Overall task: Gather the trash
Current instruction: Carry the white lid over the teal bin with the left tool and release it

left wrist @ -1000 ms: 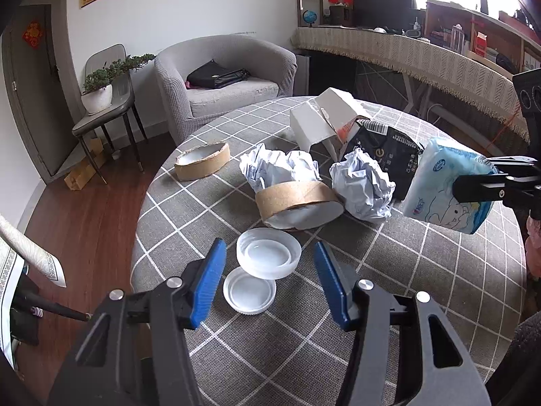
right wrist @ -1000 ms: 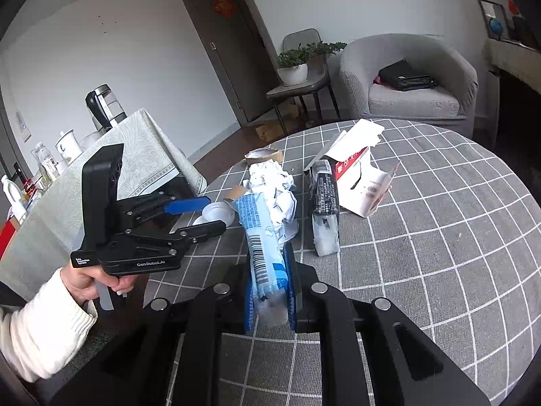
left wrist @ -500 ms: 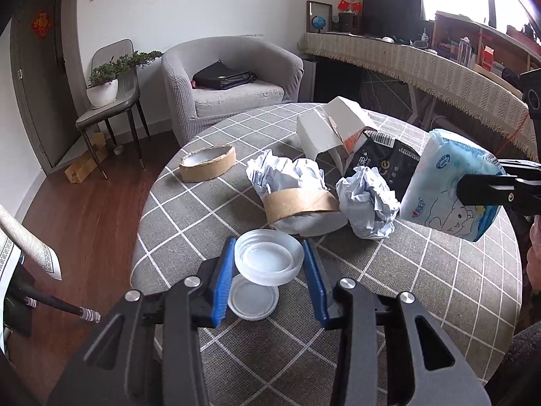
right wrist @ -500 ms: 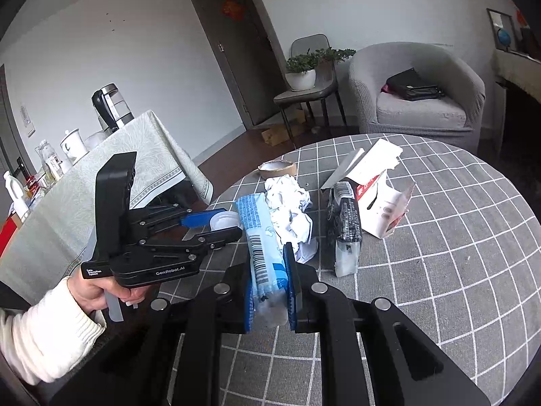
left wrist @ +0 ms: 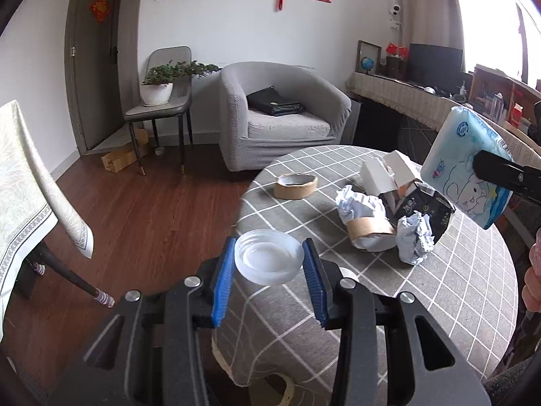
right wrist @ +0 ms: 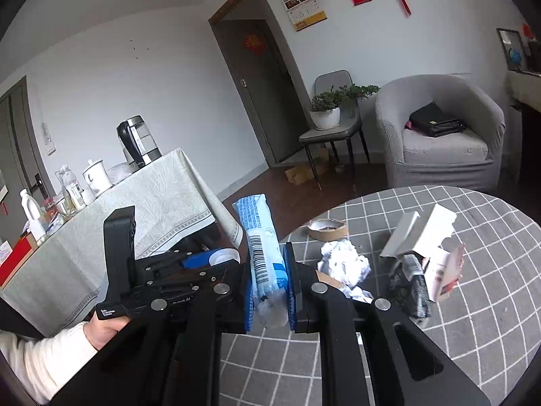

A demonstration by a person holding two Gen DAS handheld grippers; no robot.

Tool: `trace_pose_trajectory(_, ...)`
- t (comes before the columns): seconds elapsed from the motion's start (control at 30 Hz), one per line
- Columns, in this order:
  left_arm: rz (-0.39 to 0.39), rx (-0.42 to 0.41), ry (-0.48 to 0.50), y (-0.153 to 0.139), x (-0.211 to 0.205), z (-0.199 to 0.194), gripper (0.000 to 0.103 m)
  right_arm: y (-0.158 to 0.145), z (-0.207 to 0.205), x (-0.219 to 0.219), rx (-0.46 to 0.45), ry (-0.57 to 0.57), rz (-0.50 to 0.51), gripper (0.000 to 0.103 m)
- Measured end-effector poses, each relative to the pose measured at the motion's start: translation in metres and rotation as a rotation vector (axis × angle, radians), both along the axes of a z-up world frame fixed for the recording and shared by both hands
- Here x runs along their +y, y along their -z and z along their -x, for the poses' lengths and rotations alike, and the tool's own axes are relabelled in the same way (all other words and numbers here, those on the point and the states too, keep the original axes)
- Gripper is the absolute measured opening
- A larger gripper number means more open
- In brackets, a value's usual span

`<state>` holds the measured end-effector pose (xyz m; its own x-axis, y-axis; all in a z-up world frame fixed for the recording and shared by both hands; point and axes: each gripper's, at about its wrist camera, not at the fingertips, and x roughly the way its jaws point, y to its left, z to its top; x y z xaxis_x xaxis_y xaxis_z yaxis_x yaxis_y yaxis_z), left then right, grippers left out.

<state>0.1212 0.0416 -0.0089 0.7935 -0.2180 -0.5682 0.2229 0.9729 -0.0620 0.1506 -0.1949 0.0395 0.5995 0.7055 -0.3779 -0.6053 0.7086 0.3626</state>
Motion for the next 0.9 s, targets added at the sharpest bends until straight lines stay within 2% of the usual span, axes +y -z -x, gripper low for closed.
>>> trace_pose_trajectory(0.3, -0.053, 0.072, -0.14, 0.019, 0.06, 0.013, 0.042, 0.003, -0.012, 0.078, 0.02, -0.105, 0.022, 0.015)
trace_pose_trajectory(0.4, -0.089, 0.136, -0.183, 0.036, 0.078, 0.015, 0.042, 0.007, -0.013, 0.101, 0.038, -0.123, 0.036, 0.015)
trace_pose_trajectory(0.5, -0.084, 0.215, -0.214, 0.054, 0.097, 0.017, 0.042, 0.012, -0.013, 0.124, 0.056, -0.14, 0.055, 0.015)
trace_pose_trajectory(0.73, -0.109, 0.331, -0.254, 0.09, 0.138, 0.034, 0.042, 0.026, -0.006, 0.178, 0.096, -0.177, 0.096, 0.015)
trace_pose_trajectory(0.9, -0.106, 0.456, -0.289, 0.119, 0.17, 0.041, 0.042, 0.042, -0.003, 0.212, 0.129, -0.2, 0.138, 0.015)
